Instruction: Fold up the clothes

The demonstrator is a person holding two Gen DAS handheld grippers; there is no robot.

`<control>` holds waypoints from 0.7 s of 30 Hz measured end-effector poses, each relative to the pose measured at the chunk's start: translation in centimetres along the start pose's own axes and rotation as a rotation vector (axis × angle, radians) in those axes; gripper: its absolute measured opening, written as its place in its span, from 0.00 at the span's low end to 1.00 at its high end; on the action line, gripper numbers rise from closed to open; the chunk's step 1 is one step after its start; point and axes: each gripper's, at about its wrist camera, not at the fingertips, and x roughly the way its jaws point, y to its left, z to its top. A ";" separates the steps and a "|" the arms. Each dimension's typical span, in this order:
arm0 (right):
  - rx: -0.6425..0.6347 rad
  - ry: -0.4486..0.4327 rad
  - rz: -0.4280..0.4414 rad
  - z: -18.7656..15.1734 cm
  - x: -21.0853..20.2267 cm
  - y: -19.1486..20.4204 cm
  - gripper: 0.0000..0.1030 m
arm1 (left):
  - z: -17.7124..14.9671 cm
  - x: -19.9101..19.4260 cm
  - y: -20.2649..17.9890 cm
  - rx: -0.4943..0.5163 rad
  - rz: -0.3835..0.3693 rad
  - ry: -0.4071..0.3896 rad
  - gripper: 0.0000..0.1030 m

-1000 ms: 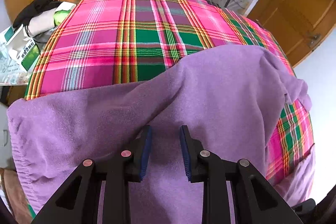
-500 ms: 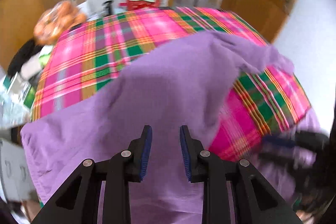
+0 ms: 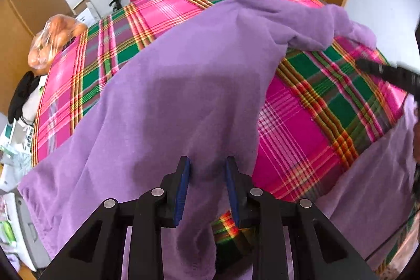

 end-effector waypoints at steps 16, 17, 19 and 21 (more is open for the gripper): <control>0.106 -0.032 -0.016 4.8 4.2 -2.1 0.43 | 0.9 0.7 -0.5 -0.034 -0.046 0.004 0.35; 0.112 -0.034 -0.019 5.0 4.3 -2.2 0.43 | 1.1 0.8 -0.4 -0.047 -0.048 0.008 0.36; 0.119 -0.035 -0.030 5.4 4.4 -2.2 0.43 | 1.4 0.9 -0.4 -0.062 -0.047 0.009 0.37; 0.128 -0.037 -0.036 5.7 4.5 -2.2 0.42 | 1.4 0.9 -0.8 -0.044 -0.037 -0.011 0.38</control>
